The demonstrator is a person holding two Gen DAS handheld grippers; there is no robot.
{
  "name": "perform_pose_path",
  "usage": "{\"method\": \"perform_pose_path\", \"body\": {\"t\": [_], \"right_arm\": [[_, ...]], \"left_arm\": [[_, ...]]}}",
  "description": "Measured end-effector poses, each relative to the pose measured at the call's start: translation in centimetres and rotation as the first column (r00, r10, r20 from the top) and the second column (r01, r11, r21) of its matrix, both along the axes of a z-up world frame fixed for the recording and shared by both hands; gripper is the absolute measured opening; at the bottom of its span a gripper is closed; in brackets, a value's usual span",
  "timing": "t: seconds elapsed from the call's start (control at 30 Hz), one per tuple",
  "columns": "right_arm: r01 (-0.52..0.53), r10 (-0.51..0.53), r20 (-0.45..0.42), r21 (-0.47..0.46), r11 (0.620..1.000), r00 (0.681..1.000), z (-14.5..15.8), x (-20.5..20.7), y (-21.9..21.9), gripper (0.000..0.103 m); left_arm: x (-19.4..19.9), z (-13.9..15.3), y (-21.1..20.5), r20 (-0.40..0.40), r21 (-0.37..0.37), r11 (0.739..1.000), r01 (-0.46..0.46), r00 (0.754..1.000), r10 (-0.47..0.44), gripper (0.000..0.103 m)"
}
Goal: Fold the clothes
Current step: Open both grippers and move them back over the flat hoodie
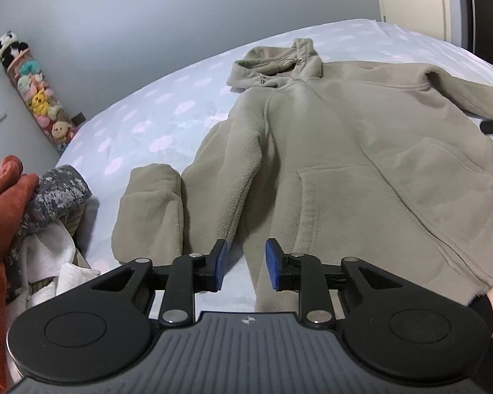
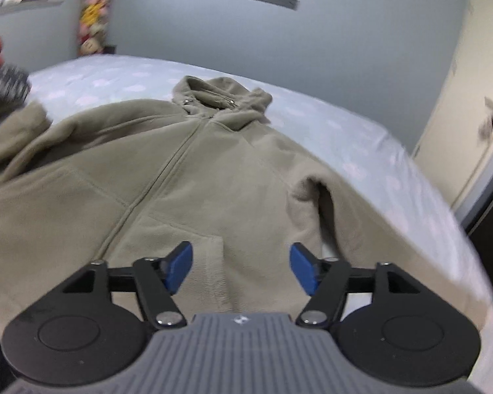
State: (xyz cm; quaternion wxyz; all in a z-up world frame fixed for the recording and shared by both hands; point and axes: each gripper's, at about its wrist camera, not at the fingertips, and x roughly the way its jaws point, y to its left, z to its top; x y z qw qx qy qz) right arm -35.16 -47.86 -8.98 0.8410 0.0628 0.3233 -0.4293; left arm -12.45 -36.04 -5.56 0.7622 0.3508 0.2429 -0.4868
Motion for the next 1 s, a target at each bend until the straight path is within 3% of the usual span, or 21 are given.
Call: {"method": "perform_pose_path", "body": {"t": [0.07,0.13,0.4,0.67,0.83,1.0], "right_arm": [[0.022,-0.025,0.043,0.052,0.998,0.999,-0.7,0.0,-0.8,0.075],[0.032,-0.038,0.060,0.091,0.995,0.997,-1.5,0.2,-1.3,0.077],[0.072,-0.105,0.131,0.237,0.969,0.986,-3.5,-0.6,-3.5,0.080],[0.108,-0.163,0.174,0.286,0.952,0.971,-4.5,-0.9,-4.6,0.080],[0.107,-0.170,0.189,0.306,0.946,0.967,-4.9,-0.9,-5.2,0.080],[0.123,-0.197,0.196,0.335,0.934,0.961,-5.5,-1.0,-6.1,0.080]], "left_arm": [[0.4,-0.3,-0.5,-0.016,0.002,1.000,-0.011,1.000,0.011,0.032],[0.7,-0.6,-1.1,-0.041,-0.001,1.000,-0.021,0.999,0.021,0.045],[4.2,-2.1,-3.0,-0.057,0.036,0.996,-0.078,0.995,0.080,0.046],[10.9,-3.2,-4.0,-0.008,0.113,0.983,-0.143,0.989,0.145,0.046],[17.1,-3.3,-4.7,-0.006,0.084,0.973,-0.214,0.976,0.216,0.047],[20.5,-2.5,-6.7,-0.106,0.017,0.972,-0.232,0.967,0.233,0.050]]}}
